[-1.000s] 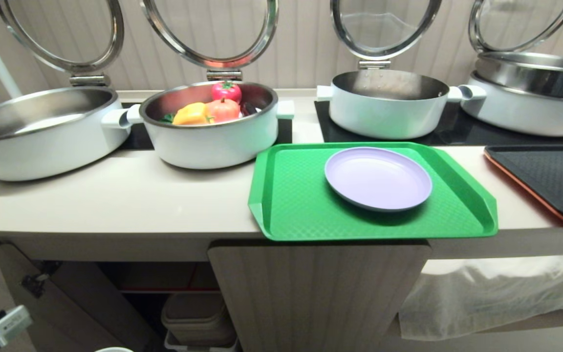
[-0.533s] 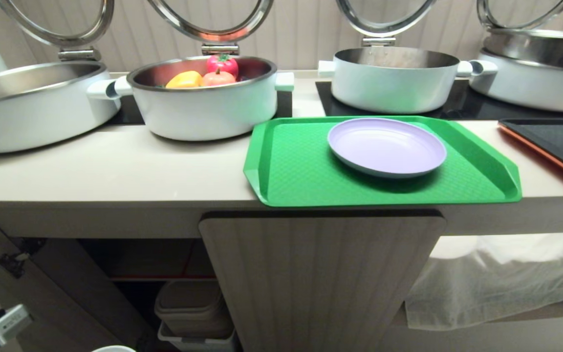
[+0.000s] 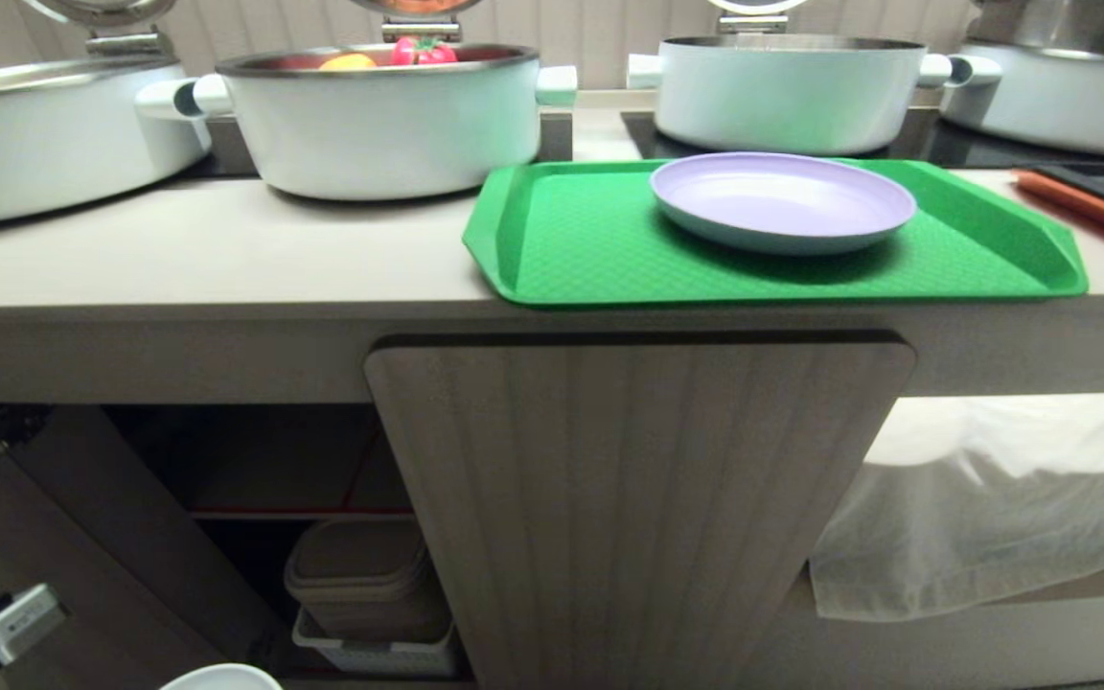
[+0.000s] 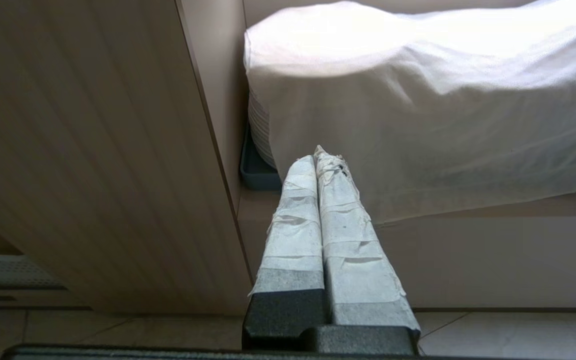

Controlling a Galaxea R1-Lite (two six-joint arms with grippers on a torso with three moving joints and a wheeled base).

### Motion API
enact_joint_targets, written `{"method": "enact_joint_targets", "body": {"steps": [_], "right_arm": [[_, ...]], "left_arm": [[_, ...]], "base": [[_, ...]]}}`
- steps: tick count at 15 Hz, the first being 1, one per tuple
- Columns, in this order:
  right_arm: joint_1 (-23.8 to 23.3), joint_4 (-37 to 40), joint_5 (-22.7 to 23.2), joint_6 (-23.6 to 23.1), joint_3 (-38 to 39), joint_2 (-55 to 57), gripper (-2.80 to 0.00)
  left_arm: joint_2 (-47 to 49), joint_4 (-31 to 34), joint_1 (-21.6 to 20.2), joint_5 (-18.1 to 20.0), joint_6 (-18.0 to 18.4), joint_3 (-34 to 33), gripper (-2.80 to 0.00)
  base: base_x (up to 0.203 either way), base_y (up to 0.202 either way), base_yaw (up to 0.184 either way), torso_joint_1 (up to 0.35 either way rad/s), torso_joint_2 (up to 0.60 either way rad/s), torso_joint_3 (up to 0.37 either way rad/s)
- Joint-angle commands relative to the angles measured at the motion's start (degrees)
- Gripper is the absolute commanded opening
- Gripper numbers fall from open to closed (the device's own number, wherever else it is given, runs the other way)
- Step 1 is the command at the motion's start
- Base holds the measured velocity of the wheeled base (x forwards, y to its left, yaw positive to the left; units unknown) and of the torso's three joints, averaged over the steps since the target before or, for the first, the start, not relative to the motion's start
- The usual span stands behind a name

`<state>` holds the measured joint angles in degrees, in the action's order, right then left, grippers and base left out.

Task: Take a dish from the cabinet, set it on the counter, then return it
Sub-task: Put it back into the cabinet

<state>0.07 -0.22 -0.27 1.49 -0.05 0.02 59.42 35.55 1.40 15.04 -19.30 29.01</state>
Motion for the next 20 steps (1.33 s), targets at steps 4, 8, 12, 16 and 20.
{"method": "enact_joint_targets", "body": {"steps": [4, 8, 12, 16, 20], "right_arm": [[0.01, -0.04, 0.00, 0.01, 0.04, 0.06, -2.80], [0.01, -0.04, 0.00, 0.01, -0.04, 0.06, -2.80], [0.01, -0.04, 0.00, 0.01, -0.04, 0.06, -2.80], [0.01, -0.04, 0.00, 0.01, -0.02, 0.06, -2.80], [0.01, -0.04, 0.00, 0.01, 0.05, 0.06, -2.80]], "left_arm": [[0.35, 0.14, 0.00, 0.07, -0.12, -0.01, -2.80], [0.29, 0.14, 0.00, 0.07, -0.12, 0.08, -2.80], [0.35, 0.22, 0.00, 0.07, -0.12, 0.34, -2.80], [0.92, 0.14, -0.08, 0.07, -0.54, 1.03, -2.80], [4.01, -2.16, -0.08, -0.88, -5.82, 3.72, -2.80]], "base": [[0.000, 0.000, 0.000, -0.197, 0.48, 0.268], [0.000, 0.000, 0.000, -0.179, 0.46, 0.278], [0.000, 0.000, 0.000, -0.120, 0.35, 0.224], [0.000, 0.000, 0.000, -0.014, 0.05, 0.033], [0.000, 0.000, 0.000, 0.000, 0.00, 0.000]]}}
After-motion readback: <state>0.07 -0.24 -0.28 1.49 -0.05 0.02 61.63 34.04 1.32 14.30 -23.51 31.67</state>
